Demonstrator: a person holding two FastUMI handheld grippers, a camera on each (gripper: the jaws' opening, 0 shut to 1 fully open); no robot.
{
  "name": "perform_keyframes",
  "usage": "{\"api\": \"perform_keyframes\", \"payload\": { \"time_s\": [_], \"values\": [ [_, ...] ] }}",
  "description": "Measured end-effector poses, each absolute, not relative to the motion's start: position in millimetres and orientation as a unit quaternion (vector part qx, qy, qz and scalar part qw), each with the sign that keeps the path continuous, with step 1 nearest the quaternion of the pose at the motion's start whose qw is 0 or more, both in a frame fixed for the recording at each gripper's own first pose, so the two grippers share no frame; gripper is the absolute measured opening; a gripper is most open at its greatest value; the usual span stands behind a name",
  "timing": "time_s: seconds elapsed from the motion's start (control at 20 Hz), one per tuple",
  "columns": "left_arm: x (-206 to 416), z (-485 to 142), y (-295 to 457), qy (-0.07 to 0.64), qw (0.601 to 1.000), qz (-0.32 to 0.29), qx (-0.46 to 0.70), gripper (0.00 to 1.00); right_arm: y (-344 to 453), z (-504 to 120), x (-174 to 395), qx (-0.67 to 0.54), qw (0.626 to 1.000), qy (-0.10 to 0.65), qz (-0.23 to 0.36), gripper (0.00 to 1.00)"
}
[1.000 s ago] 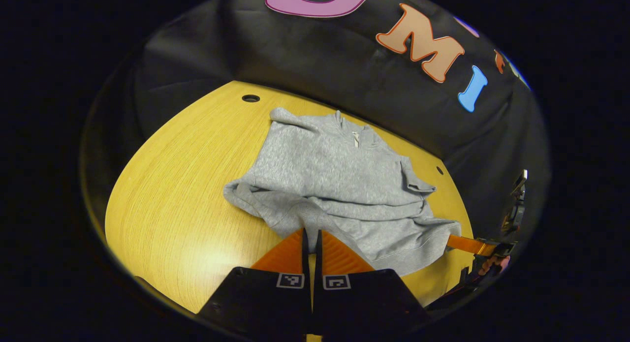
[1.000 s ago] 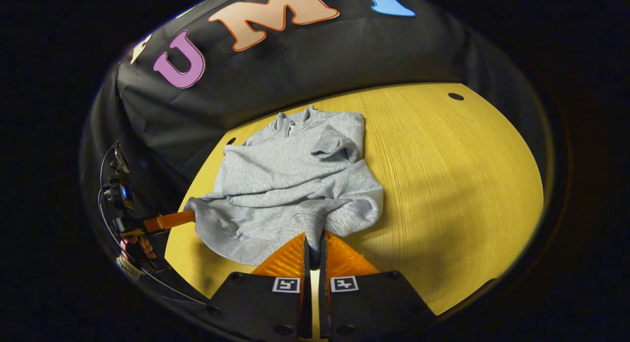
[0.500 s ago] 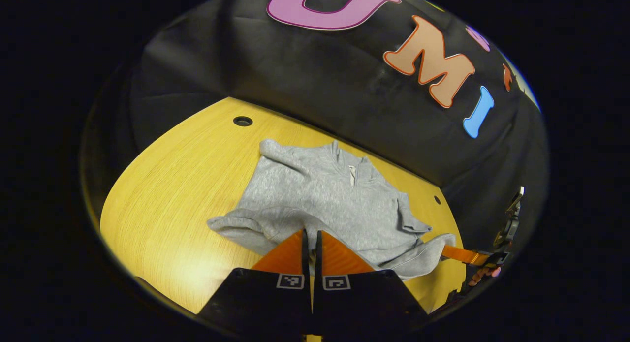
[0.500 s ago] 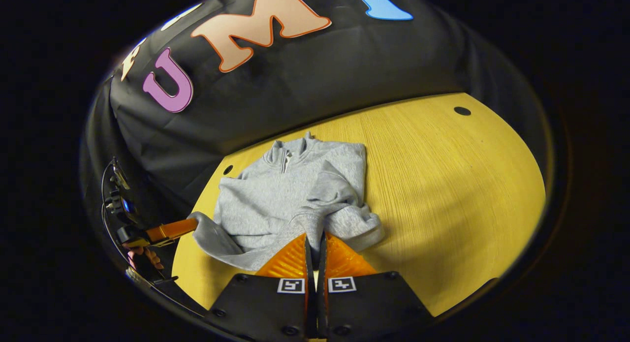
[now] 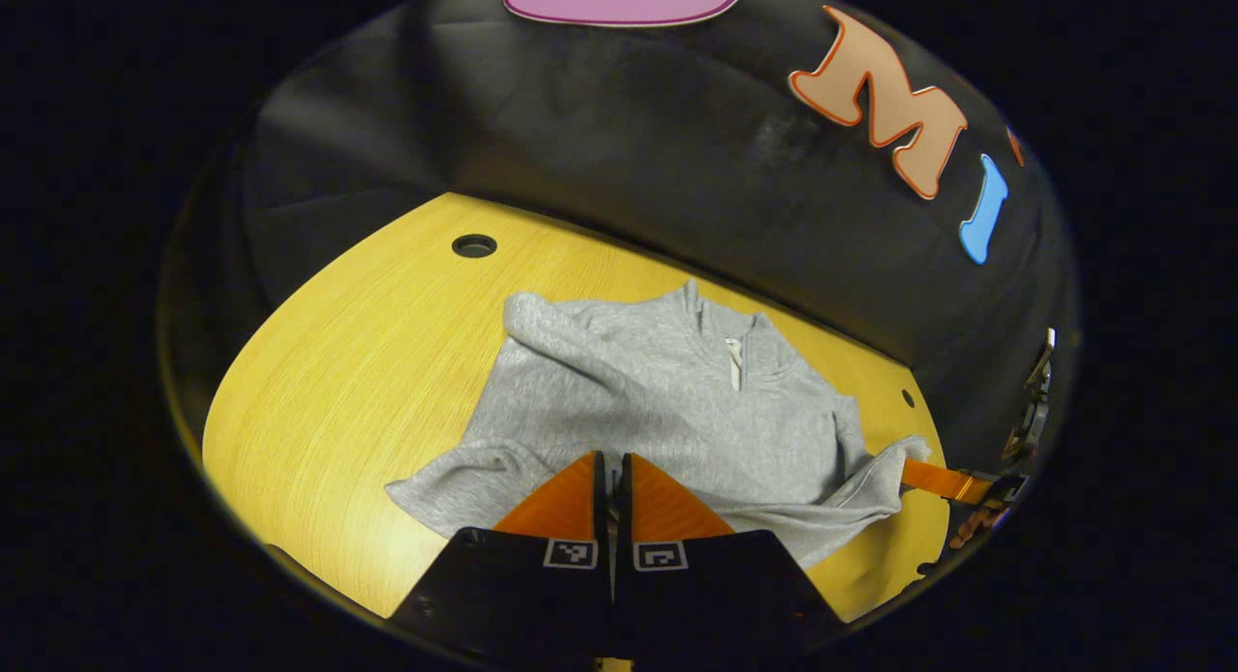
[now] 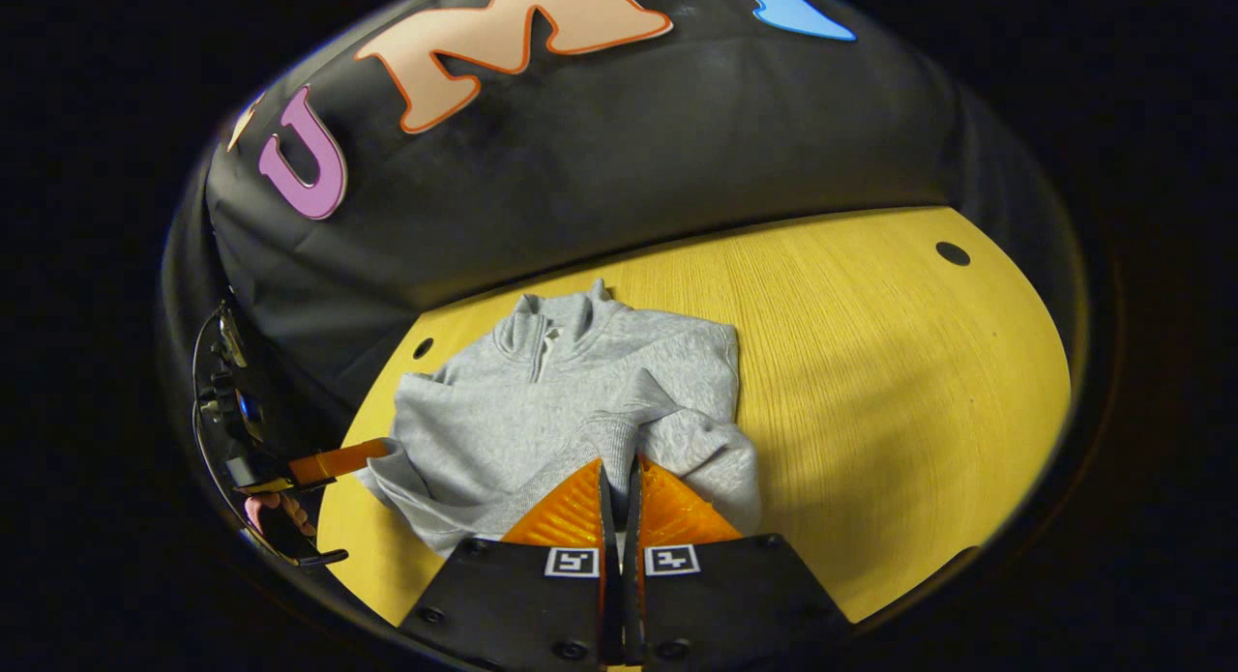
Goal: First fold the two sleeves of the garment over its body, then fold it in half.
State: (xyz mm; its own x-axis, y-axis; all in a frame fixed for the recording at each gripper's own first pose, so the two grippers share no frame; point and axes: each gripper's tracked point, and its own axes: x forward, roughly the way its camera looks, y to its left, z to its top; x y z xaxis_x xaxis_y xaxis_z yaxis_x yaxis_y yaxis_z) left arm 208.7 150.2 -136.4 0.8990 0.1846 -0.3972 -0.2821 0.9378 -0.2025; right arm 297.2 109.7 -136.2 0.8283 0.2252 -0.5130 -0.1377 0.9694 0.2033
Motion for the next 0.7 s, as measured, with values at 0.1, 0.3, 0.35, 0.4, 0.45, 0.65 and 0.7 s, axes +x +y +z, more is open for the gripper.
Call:
{"api": "perform_keyframes", "payload": {
  "time_s": [0.1, 0.3, 0.35, 0.4, 0.45, 0.65, 0.7],
  "values": [
    [214, -151, 152, 0.199, 0.959, 0.128, -0.154, 0.0, 106, -158, 301, 0.074, 0.946, 0.303, 0.088, 0.03],
    [218, -157, 157, 0.187, 0.956, 0.138, -0.18, 0.02, 104, -161, 307, 0.089, 0.943, 0.305, 0.101, 0.1],
    [217, -157, 159, 0.189, 0.956, 0.14, -0.175, 0.05, 107, -158, 308, 0.095, 0.942, 0.303, 0.11, 0.11],
    [217, -155, 159, 0.189, 0.957, 0.139, -0.17, 0.08, 112, -154, 305, 0.102, 0.94, 0.302, 0.12, 0.16],
    [215, -151, 157, 0.189, 0.959, 0.137, -0.163, 0.1, 117, -150, 303, 0.107, 0.94, 0.297, 0.132, 0.19],
    [198, -123, 150, 0.181, 0.968, 0.113, -0.132, 0.68, 127, -126, 289, 0.11, 0.941, 0.278, 0.156, 0.83],
    [192, -113, 152, 0.172, 0.972, 0.113, -0.115, 0.85, 124, -122, 288, 0.101, 0.945, 0.27, 0.153, 0.93]
  ]
}}
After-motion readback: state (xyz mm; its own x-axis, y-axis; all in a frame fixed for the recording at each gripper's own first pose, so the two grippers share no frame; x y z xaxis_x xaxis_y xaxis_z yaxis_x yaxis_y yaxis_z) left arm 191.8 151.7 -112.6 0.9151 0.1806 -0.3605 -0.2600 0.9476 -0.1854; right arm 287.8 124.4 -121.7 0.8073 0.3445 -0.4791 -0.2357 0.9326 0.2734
